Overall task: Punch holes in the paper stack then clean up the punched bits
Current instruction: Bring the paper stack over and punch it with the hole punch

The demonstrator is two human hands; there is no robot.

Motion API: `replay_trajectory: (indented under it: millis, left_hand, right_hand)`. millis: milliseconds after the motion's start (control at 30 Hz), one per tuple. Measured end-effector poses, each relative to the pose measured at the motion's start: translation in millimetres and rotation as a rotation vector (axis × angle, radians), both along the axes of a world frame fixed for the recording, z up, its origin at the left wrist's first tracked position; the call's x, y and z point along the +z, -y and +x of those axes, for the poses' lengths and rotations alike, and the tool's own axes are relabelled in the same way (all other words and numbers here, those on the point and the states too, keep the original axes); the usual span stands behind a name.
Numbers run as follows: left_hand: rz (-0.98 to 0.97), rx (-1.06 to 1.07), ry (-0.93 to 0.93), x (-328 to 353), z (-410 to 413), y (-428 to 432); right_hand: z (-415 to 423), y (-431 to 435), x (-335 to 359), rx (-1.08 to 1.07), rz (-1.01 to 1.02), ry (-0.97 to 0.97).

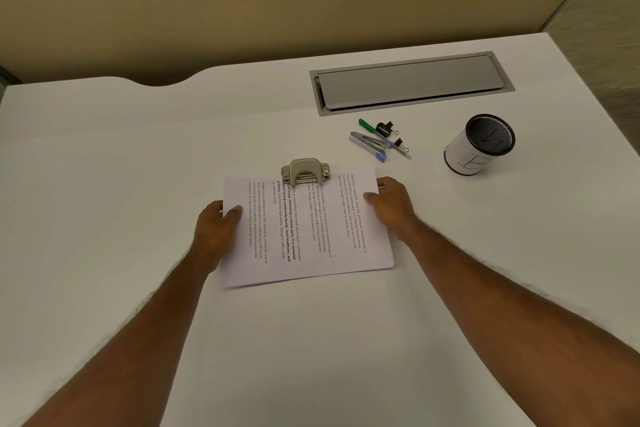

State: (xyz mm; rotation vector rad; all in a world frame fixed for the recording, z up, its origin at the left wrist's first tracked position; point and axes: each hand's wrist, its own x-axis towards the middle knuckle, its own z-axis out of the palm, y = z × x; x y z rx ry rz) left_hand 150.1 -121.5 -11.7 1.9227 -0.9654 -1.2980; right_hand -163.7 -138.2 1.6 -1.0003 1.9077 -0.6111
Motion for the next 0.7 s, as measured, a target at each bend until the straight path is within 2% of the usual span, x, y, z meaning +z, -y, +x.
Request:
replay_trajectory:
  millis: [233,700]
  left_hand:
    - [0.012,-0.038,0.112,2.7,-6.8,1.1]
    - [0.034,-0.059,0.150,8.3,-9.1,0.6]
  right_hand:
    - [-4.7,-1.7,-5.2,0.011,-0.010,-0.060]
    - [-6.3,1.8,-7.1,0.111,-0.088,-0.147]
